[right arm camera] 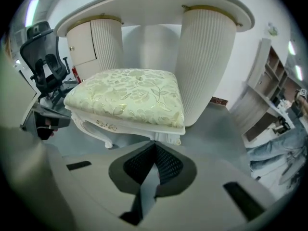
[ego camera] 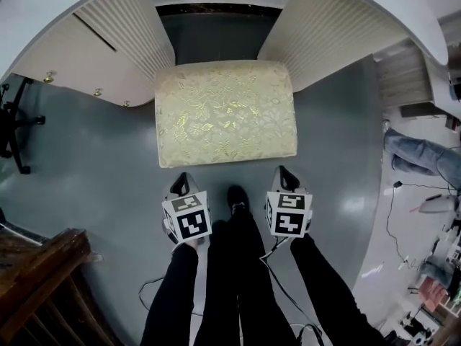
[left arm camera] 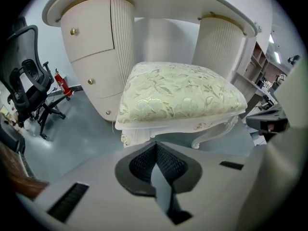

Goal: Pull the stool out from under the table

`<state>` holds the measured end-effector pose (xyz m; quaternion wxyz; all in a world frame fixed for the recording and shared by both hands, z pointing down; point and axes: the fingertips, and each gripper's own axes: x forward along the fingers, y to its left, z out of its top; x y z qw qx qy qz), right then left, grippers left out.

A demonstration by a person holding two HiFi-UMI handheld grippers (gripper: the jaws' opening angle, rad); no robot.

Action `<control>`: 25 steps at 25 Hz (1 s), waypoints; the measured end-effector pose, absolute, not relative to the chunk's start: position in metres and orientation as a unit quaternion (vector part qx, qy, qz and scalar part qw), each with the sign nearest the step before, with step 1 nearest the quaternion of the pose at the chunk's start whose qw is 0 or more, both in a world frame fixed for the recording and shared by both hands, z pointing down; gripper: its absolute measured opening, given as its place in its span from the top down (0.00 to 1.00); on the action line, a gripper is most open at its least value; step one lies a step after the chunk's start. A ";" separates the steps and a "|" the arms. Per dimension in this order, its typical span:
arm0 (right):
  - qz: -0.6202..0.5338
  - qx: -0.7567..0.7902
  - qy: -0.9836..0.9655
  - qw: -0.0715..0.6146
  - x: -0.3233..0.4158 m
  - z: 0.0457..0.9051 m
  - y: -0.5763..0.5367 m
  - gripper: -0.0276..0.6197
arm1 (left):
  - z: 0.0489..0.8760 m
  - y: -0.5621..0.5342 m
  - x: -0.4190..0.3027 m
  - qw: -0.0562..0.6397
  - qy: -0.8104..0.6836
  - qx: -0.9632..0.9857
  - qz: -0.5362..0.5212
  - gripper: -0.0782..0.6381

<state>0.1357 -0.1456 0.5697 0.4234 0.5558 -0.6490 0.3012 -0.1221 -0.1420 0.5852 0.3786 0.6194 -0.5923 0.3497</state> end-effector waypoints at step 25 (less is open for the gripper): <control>0.342 0.519 -0.656 0.428 0.128 0.572 -0.142 0.95 | 0.583 -0.144 -0.121 0.395 -0.594 0.615 0.336 0.88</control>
